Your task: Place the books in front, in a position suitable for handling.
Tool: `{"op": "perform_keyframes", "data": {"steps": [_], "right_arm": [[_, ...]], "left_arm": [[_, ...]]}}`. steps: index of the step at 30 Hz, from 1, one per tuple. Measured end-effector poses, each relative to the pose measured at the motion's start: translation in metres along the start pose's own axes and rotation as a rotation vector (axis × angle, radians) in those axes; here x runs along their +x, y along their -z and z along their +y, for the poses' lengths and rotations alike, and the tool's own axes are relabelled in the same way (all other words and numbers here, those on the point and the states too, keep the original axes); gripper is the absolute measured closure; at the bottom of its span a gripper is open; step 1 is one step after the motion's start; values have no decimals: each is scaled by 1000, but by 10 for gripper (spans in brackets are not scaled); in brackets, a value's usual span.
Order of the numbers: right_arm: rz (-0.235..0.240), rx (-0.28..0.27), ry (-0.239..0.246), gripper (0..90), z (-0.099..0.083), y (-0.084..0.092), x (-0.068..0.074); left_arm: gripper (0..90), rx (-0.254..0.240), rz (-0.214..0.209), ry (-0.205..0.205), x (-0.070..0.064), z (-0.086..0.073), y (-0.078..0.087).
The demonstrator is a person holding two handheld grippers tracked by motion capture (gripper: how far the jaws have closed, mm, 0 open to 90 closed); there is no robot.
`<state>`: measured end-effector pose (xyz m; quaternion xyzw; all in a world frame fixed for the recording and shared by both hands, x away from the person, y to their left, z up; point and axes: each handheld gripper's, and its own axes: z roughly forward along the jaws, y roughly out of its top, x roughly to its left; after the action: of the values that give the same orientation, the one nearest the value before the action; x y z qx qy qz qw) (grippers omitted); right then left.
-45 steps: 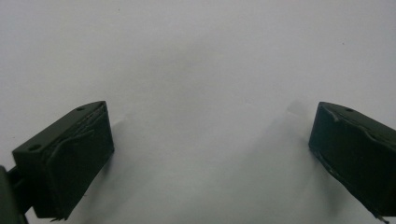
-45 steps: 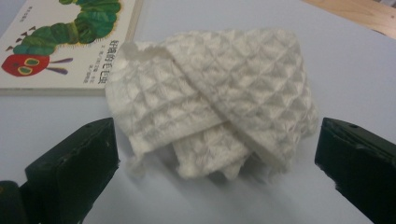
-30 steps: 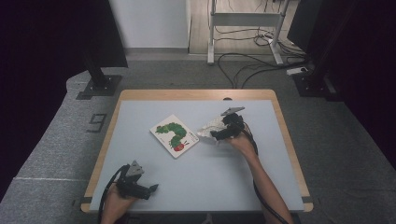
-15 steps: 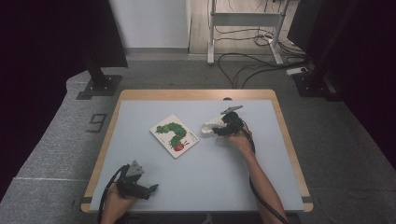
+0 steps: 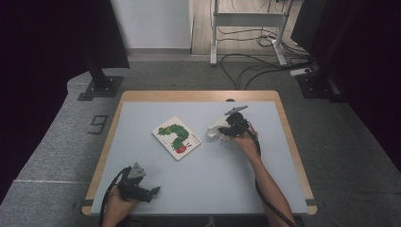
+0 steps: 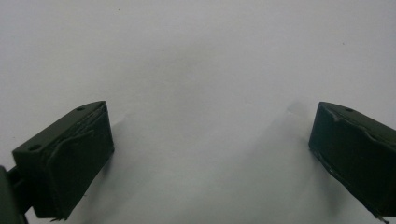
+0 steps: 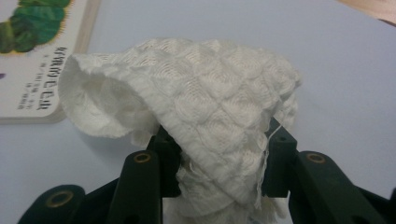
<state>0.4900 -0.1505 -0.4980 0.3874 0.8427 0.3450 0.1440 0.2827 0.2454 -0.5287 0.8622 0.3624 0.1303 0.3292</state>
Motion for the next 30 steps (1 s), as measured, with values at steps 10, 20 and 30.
{"op": "perform_keyframes", "data": {"steps": [10, 20, 30], "right_arm": [[41, -30, 41, 582, 3, 24, 13], [69, -62, 50, 582, -3, 54, 16], [63, -67, 62, 582, -20, 80, 15]], "left_arm": [[0, 0, 0, 0, 0, 0, 0], [0, 0, 1, 0, 0, 0, 0], [0, 0, 0, 0, 0, 0, 0]]}}
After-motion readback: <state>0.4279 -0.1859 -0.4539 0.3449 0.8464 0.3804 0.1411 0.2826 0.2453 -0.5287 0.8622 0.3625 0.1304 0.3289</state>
